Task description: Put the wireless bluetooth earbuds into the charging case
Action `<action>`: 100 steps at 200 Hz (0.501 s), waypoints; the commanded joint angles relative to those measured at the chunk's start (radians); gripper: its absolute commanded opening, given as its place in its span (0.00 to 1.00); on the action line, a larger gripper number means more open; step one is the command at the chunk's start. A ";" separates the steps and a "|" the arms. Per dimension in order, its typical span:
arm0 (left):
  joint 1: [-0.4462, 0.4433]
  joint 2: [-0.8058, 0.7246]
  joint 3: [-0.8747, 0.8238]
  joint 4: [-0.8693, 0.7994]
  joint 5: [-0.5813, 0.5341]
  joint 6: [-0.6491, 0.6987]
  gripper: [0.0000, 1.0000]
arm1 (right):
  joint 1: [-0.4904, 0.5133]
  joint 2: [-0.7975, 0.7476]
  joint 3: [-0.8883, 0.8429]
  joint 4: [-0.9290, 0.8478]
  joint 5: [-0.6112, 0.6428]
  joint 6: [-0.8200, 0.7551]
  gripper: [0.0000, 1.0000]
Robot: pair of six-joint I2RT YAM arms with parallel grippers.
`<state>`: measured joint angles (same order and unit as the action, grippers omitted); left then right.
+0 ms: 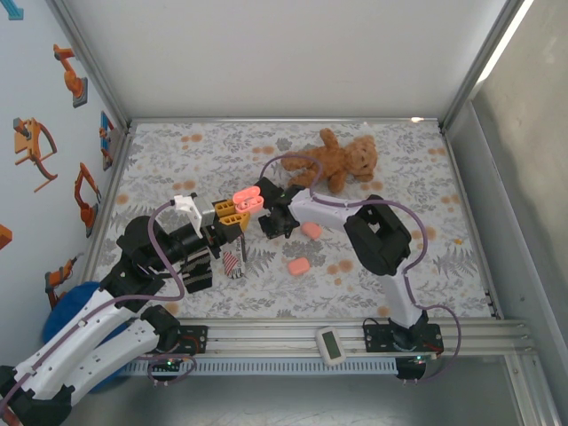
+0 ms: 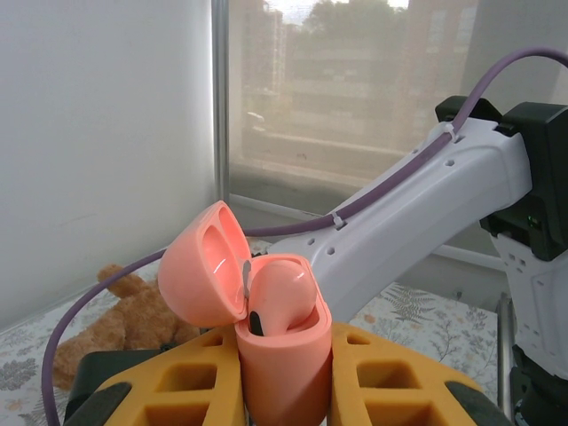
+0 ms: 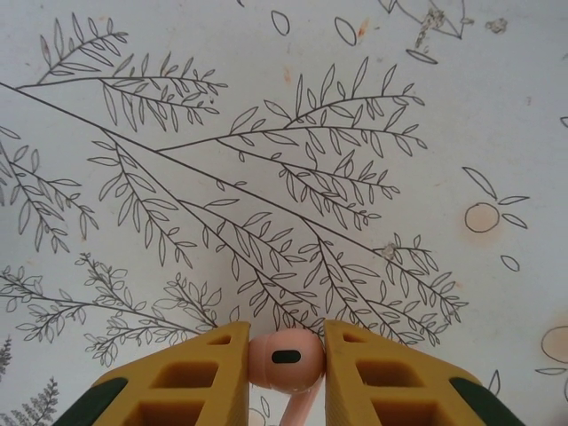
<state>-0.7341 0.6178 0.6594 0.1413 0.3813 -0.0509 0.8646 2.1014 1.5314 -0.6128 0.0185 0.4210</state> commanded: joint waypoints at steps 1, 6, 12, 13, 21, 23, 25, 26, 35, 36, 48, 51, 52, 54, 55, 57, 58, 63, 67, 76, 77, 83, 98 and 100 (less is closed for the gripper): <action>-0.004 -0.012 0.029 0.009 -0.007 0.010 0.00 | -0.003 -0.077 -0.020 -0.001 0.024 -0.007 0.24; -0.004 -0.012 0.029 0.009 -0.007 0.010 0.00 | -0.003 -0.084 -0.022 0.000 0.027 -0.007 0.24; -0.004 -0.013 0.028 0.008 -0.008 0.009 0.00 | -0.003 -0.094 -0.026 -0.001 0.031 -0.007 0.24; -0.004 -0.013 0.029 0.008 -0.007 0.008 0.00 | -0.003 -0.095 -0.026 -0.001 0.032 -0.007 0.24; -0.004 -0.014 0.029 0.008 -0.008 0.009 0.00 | -0.003 -0.109 -0.033 0.001 0.038 -0.007 0.24; -0.004 -0.015 0.029 0.008 -0.007 0.009 0.00 | -0.003 -0.114 -0.035 0.001 0.039 -0.007 0.24; -0.004 -0.014 0.029 0.008 -0.007 0.009 0.00 | -0.003 -0.118 -0.036 0.001 0.040 -0.006 0.24; -0.005 -0.014 0.028 0.008 -0.007 0.009 0.00 | -0.003 -0.119 -0.037 0.002 0.042 -0.006 0.24; -0.004 -0.014 0.028 0.007 -0.006 0.007 0.00 | -0.003 -0.140 -0.046 0.001 0.053 -0.006 0.24; -0.004 -0.014 0.029 0.007 -0.006 0.007 0.00 | -0.003 -0.141 -0.046 0.001 0.054 -0.006 0.24; -0.004 -0.014 0.029 0.007 -0.007 0.006 0.00 | -0.003 -0.177 -0.061 0.002 0.072 -0.007 0.23; -0.004 -0.015 0.029 0.007 -0.006 0.006 0.00 | -0.003 -0.187 -0.066 0.002 0.074 -0.006 0.23; -0.004 -0.014 0.029 0.007 -0.006 0.005 0.00 | -0.003 -0.190 -0.067 0.002 0.077 -0.006 0.23; -0.004 -0.014 0.029 0.007 -0.006 0.005 0.00 | -0.003 -0.196 -0.070 0.004 0.081 -0.006 0.23; -0.004 -0.014 0.029 0.007 -0.007 0.005 0.00 | -0.003 -0.200 -0.072 0.004 0.083 -0.007 0.23; -0.004 -0.014 0.028 0.007 -0.007 0.006 0.00 | -0.004 -0.208 -0.074 0.005 0.085 -0.006 0.23; -0.004 -0.014 0.028 0.007 -0.007 0.005 0.00 | -0.003 -0.210 -0.077 0.005 0.086 -0.006 0.23; -0.004 -0.014 0.029 0.008 -0.007 0.004 0.00 | -0.003 -0.231 -0.086 0.010 0.094 -0.007 0.23; -0.004 -0.012 0.027 0.009 -0.005 0.002 0.00 | -0.004 -0.250 -0.091 0.012 0.101 -0.008 0.23; -0.004 -0.012 0.025 0.012 -0.005 0.000 0.00 | -0.003 -0.287 -0.105 0.018 0.115 -0.012 0.23; -0.004 -0.012 0.025 0.012 -0.005 0.000 0.00 | -0.003 -0.291 -0.107 0.020 0.116 -0.012 0.23; -0.004 -0.012 0.025 0.015 -0.004 -0.002 0.00 | -0.003 -0.318 -0.113 0.024 0.125 -0.017 0.23; -0.004 -0.006 0.022 0.027 -0.002 -0.009 0.00 | -0.003 -0.384 -0.134 0.038 0.148 -0.023 0.23; -0.004 -0.005 0.021 0.028 0.000 -0.010 0.00 | -0.003 -0.394 -0.135 0.041 0.148 -0.025 0.23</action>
<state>-0.7341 0.6147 0.6594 0.1413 0.3813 -0.0517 0.8646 1.8233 1.4189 -0.6071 0.0986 0.4171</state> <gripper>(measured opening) 0.216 0.237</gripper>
